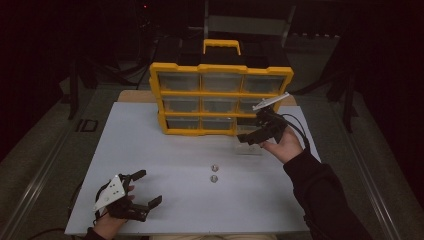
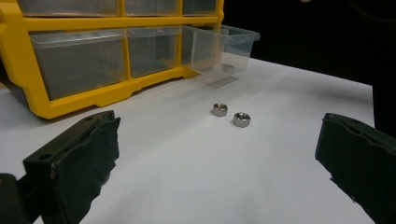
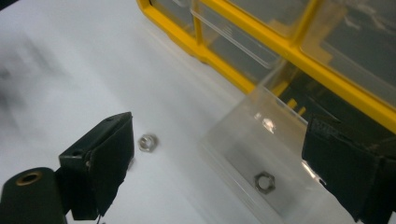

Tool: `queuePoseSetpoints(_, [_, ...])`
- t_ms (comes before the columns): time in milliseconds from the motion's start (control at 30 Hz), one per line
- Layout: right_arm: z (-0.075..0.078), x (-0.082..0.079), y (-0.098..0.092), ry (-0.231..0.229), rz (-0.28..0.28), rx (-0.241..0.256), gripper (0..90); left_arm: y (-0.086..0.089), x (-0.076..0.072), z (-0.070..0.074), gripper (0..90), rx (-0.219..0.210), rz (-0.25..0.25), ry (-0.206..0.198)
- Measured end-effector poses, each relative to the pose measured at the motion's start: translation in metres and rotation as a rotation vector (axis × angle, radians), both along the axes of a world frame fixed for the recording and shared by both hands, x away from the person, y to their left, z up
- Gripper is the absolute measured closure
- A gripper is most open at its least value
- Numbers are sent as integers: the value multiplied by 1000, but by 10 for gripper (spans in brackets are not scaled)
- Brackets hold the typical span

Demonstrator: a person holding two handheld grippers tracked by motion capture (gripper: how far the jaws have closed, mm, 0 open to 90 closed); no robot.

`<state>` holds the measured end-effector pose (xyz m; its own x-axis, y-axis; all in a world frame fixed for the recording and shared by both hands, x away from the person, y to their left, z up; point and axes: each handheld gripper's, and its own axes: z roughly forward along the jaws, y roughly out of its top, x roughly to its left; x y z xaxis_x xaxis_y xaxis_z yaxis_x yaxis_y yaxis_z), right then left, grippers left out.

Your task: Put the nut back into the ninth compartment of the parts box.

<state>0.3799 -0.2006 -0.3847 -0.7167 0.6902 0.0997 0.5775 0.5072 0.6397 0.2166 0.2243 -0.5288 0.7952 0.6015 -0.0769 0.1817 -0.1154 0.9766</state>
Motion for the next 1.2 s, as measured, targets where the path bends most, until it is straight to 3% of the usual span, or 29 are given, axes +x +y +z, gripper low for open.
queuePoseSetpoints(100, [1, -5, 10, 6, 51, 17, 96, 0, 0, 0, 0, 0, -2, -1])
queuePoseSetpoints(533, [-3, -20, 38, 11, 176, 74, 96, 0, 0, 0, 0, 3, -5, -2])
queuePoseSetpoints(700, [-20, -29, 52, 19, 274, 88, 119, 0, 0, 0, 0, 0, -4, 0])
queuePoseSetpoints(900, [-34, -32, 60, 30, 307, 83, 142, 0, 0, 0, 0, 1, -6, -2])
queuePoseSetpoints(1200, [-67, -35, 68, 10, 356, 62, 235, 0, 0, 0, 0, -1, -8, -1])
